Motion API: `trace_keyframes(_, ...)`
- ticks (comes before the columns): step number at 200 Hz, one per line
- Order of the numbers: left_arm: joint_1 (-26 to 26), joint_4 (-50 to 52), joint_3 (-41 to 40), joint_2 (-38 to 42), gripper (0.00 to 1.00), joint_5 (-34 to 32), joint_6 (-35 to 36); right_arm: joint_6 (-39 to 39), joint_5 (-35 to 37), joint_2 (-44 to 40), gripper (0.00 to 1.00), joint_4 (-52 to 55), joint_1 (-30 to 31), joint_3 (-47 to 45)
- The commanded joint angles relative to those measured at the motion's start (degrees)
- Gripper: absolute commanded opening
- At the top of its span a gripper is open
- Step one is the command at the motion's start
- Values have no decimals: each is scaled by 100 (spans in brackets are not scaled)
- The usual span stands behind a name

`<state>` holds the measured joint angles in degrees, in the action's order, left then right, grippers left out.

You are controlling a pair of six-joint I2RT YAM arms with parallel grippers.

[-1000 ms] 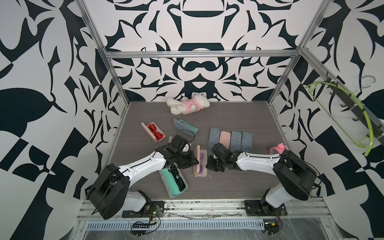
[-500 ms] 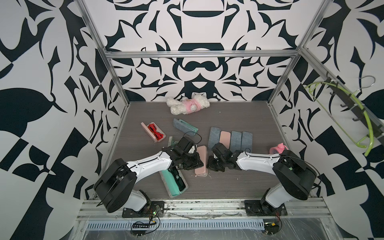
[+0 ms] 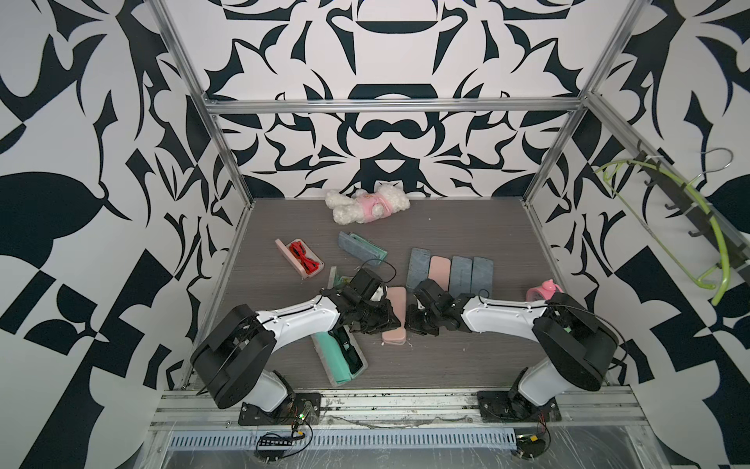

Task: Close the glasses case
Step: Close the glasses case at the center of the board.

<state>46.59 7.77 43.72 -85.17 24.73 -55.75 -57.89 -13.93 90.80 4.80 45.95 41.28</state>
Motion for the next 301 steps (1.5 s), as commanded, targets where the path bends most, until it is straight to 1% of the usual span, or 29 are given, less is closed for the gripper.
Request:
trace_keyframes(1,9,61,-63,270,23,-61,-79,56,67,118,7,-77,27,-106)
trace_keyframes(23,-7,217,63,402,33,-96,-52,76,58,132,6,-58,18,-102)
trace_keyframes(36,-62,291,79,417,45,-146,-36,81,57,144,7,-53,15,-102)
trace_keyframes(58,-265,468,74,397,61,-243,-18,100,50,133,7,-60,12,-103)
trace_keyframes(76,-350,663,233,320,74,-332,103,124,40,122,7,-48,14,-102)
trace_keyframes(88,-361,804,413,187,80,-357,230,137,31,120,7,-38,16,-94)
trace_keyframes(99,-361,898,581,11,84,-355,349,146,25,108,7,-33,19,-87)
trace_keyframes(123,-356,976,801,-312,84,-339,488,155,14,83,8,-34,16,-78)
trace_keyframes(128,-361,982,826,-370,88,-338,508,155,13,79,8,-47,18,-89)
trace_keyframes(162,-359,1186,975,-667,89,-345,729,181,-3,26,9,-21,19,-68)
trace_keyframes(184,-361,1278,972,-776,89,-355,819,189,-8,-1,10,-13,17,-54)
trace_keyframes(214,-361,1327,902,-705,89,-466,833,182,-13,-30,10,2,15,-62)
trace_keyframes(234,-361,1528,1000,-815,89,-447,980,192,-22,-46,11,16,10,-39)
trace_keyframes(262,-365,1723,894,-494,89,-741,970,181,-13,-158,11,43,1,-80)
trace_keyframes(301,-378,1872,1007,-89,92,-1017,841,190,-38,-123,11,34,-8,-57)
